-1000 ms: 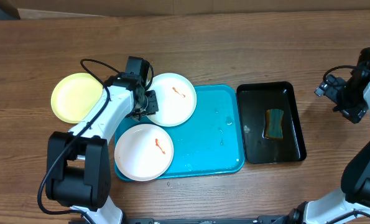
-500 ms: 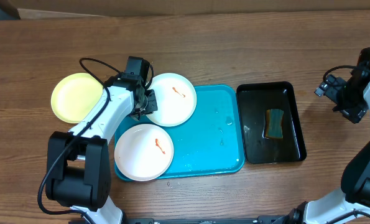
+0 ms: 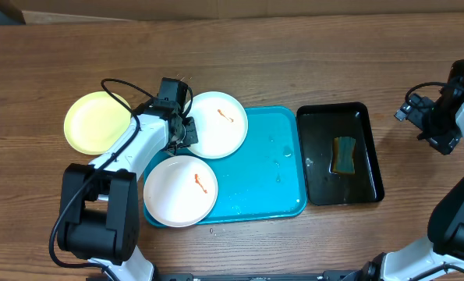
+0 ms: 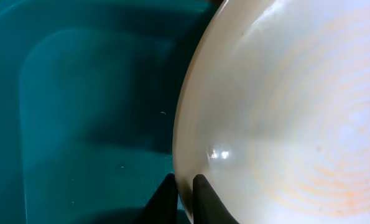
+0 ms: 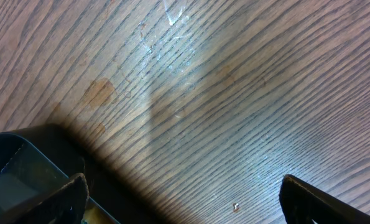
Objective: Clean dirty plates on tray and stack at the side
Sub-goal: 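Move the left gripper to the upper white plate and grip its edge, then slide the white plate rightward to the teal tray center with left gripper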
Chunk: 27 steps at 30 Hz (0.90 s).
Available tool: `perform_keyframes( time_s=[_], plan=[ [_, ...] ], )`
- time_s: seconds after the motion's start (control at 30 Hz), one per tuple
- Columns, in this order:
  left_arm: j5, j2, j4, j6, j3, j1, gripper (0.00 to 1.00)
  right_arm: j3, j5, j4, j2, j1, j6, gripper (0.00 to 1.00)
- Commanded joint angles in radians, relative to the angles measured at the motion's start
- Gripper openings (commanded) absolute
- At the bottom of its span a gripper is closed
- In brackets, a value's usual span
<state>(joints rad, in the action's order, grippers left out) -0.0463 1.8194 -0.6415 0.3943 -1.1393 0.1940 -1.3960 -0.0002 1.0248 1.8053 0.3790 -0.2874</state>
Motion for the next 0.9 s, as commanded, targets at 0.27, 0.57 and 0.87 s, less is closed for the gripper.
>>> perform_keyframes(
  time_s=[0.27, 0.57, 0.87],
  plan=[
    [0.136, -0.008, -0.037, 0.012, 0.007, 0.004, 0.07, -0.024, -0.001, -0.003, -0.016, -0.002, -0.002, 1.00],
    [0.186, -0.008, -0.042, 0.010, 0.007, 0.087, 0.06, -0.024, -0.001, -0.003, -0.016, -0.002, -0.001, 1.00],
    [0.161, -0.008, -0.037, 0.010, 0.007, 0.195, 0.11, -0.024, -0.001, -0.003, -0.016, -0.002, -0.001, 1.00]
  ],
)
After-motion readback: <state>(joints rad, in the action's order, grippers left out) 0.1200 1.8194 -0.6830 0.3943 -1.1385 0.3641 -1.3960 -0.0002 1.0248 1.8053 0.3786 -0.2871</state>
